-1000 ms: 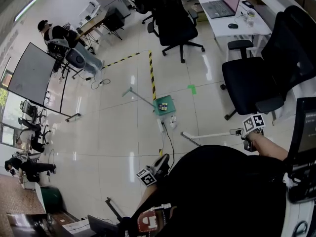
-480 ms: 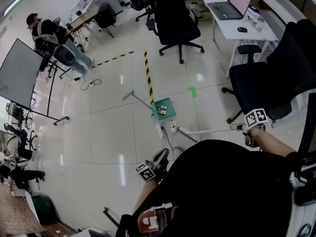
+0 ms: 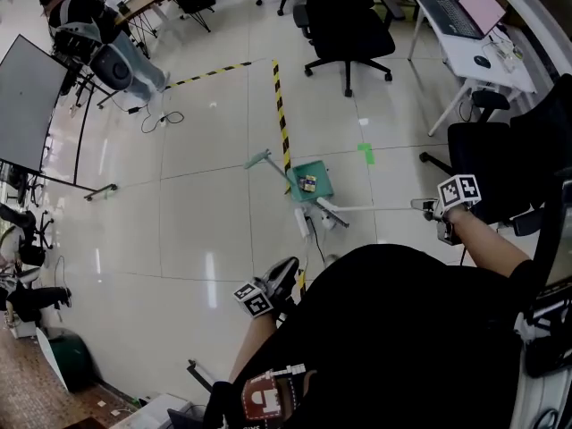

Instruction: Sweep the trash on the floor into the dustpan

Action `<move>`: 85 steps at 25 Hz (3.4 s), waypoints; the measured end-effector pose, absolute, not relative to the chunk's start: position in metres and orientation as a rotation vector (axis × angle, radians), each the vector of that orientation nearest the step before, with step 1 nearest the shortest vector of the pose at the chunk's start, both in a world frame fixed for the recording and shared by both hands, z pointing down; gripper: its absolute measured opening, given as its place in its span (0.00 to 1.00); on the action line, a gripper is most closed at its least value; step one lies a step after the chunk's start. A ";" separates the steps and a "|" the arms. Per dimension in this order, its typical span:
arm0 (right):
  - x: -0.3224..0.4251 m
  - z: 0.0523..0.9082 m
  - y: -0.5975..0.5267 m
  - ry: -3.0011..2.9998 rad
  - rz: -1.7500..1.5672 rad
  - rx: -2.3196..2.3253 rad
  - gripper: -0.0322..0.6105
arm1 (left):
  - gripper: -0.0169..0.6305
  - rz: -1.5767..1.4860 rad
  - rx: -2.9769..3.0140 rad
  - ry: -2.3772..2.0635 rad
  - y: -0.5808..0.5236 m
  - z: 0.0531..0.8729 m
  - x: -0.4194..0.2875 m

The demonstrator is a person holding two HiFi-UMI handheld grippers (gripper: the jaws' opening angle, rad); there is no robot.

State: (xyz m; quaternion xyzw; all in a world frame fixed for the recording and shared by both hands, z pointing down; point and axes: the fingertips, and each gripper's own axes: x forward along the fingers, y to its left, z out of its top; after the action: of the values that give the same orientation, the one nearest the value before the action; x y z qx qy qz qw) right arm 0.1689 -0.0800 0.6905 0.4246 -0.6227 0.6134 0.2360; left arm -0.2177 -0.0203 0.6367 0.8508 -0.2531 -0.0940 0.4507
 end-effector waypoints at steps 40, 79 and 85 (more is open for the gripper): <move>0.314 0.721 -0.267 -1.699 1.407 1.207 0.43 | 0.03 -0.242 1.997 -0.926 -0.034 0.627 -0.183; 0.247 0.710 -0.278 -1.496 1.589 1.709 0.44 | 0.03 -0.372 1.910 -0.994 -0.004 0.650 -0.263; 0.171 0.705 -0.302 -1.639 1.605 1.650 0.47 | 0.03 -0.362 1.904 -1.017 0.011 0.642 -0.288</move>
State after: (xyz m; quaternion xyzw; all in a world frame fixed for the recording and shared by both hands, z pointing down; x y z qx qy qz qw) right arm 0.1708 -0.3017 0.7047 0.5767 -0.5729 0.5608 0.1571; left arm -0.2879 0.0107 0.6422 0.7731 -0.4129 -0.1470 0.4585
